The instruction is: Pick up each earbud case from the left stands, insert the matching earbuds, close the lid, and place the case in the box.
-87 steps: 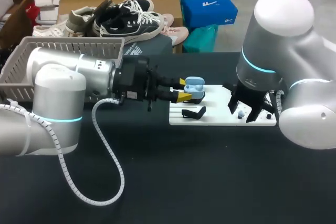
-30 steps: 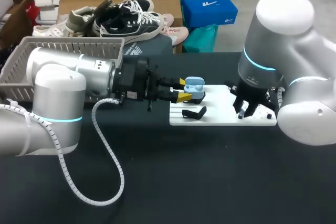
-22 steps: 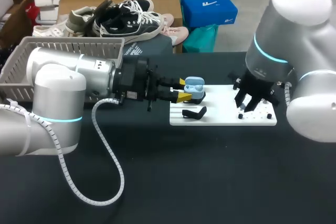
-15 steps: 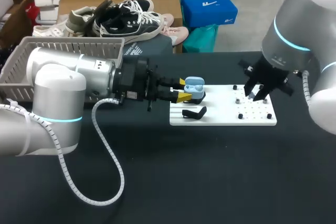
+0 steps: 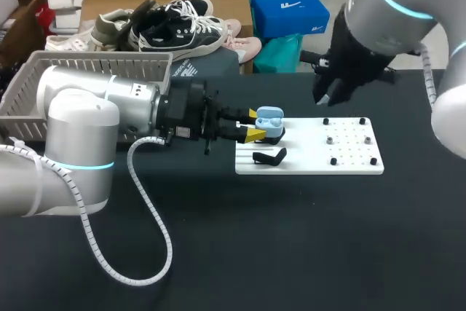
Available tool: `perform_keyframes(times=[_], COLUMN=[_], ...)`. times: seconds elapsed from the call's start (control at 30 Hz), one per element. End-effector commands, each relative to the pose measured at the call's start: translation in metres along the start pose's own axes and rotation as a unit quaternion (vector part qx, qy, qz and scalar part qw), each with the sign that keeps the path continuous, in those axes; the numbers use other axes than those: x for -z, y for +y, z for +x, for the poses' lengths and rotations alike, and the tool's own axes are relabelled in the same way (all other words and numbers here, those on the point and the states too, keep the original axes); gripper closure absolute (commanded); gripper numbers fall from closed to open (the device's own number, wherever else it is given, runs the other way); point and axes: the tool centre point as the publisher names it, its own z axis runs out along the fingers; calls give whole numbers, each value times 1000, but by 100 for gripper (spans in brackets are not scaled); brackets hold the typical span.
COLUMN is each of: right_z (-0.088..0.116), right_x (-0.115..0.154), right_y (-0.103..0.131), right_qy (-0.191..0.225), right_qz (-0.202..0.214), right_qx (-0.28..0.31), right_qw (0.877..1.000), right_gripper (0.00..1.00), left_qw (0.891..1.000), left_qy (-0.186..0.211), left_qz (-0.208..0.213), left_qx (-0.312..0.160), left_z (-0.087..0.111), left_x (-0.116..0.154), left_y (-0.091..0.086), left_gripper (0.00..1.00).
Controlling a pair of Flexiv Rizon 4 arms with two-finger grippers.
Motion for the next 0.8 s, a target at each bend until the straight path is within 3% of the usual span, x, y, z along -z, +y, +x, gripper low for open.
perform_keyframes(times=[0.03,0.3,0.8], right_z=[-3,12,19], right_x=[8,-8,-35], right_y=[25,55,78], right_qy=[78,106,104], right_qz=[6,13,25], right_qx=[111,177,181], right_qw=[991,978,978], right_gripper=[100,100,100], left_qw=[1000,1000,1000], left_qy=[-1,-1,-1], left_qz=[-2,-2,-2], left_qx=[-1,-1,-1], left_z=[0,0,0], left_x=[0,0,0], left_y=[-1,-1,-1], left_gripper=[100,100,100])
